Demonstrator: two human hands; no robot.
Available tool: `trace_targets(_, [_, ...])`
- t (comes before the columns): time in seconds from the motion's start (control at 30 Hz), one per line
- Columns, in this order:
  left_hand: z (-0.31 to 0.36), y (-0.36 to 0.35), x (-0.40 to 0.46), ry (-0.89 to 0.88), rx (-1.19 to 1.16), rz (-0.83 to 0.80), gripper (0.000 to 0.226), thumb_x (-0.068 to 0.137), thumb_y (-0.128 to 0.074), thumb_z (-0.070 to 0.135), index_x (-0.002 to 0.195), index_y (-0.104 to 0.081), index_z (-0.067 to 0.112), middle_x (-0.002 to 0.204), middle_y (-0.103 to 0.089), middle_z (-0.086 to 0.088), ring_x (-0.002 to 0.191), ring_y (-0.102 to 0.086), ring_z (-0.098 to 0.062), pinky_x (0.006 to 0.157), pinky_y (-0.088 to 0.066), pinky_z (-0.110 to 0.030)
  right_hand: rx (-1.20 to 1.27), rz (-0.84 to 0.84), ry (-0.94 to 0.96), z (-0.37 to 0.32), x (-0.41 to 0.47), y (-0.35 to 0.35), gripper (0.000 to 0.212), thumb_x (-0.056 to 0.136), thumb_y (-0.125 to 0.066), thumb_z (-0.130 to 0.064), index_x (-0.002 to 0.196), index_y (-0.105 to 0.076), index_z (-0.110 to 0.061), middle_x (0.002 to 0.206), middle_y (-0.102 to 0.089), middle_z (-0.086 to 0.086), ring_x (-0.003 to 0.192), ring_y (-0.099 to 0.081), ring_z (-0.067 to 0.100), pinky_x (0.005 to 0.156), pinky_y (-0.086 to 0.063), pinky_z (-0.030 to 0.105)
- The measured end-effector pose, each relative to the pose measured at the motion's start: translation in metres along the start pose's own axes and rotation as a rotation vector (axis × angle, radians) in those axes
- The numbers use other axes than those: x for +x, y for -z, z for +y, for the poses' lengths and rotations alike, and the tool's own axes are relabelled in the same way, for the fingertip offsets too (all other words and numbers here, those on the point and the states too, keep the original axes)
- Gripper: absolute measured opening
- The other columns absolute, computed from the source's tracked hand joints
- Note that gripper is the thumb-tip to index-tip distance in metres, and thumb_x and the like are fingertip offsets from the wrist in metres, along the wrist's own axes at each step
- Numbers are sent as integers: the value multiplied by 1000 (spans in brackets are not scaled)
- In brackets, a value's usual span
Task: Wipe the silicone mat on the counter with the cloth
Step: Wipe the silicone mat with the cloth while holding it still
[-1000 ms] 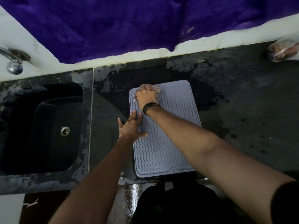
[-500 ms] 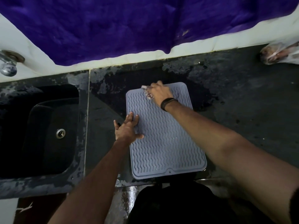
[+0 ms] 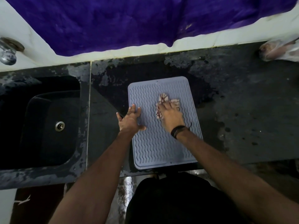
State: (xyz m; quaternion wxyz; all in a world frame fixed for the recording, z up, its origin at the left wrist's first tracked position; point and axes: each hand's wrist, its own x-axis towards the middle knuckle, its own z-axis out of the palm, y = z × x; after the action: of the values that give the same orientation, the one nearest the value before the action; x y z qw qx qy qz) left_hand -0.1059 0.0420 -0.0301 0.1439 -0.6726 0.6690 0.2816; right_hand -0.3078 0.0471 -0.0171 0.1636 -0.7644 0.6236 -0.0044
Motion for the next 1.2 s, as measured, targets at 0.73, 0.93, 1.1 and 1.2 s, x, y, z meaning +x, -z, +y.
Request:
trace_targets(0.73, [-5, -3, 0, -45, -4, 19, 102, 85, -70, 56, 161, -6, 35, 169, 14, 7, 156, 7, -12, 115, 17, -62, -8, -82, 88, -35, -126, -33, 56, 86, -53, -14, 141, -46, -19, 141, -48, 5, 133, -40, 31, 96, -48, 44])
trace_targets(0.93, [-5, 0, -7, -79, 0, 2, 99, 88, -67, 57, 162, -4, 33, 169, 14, 4, 156, 8, -14, 116, 14, -64, -45, -22, 100, -20, -153, -13, 56, 73, -66, -7, 128, -61, -17, 129, -61, 6, 121, -54, 32, 90, -54, 42])
trace_targets(1.1, [-3, 4, -10, -81, 32, -13, 97, 90, -65, 57, 162, -4, 32, 169, 16, 3, 156, 10, -14, 117, 12, -66, -43, 77, -122, 4, -96, 9, 62, 79, -61, -5, 138, -51, -21, 136, -53, 4, 124, -45, 27, 94, -48, 42])
trace_targets(1.2, [-2, 5, -11, -77, 44, -21, 97, 90, -64, 58, 162, -4, 32, 169, 17, 3, 156, 11, -14, 115, 13, -68, -55, 45, -193, 13, -77, 6, 65, 81, -65, -7, 141, -47, -24, 136, -49, 7, 127, -39, 28, 100, -43, 43])
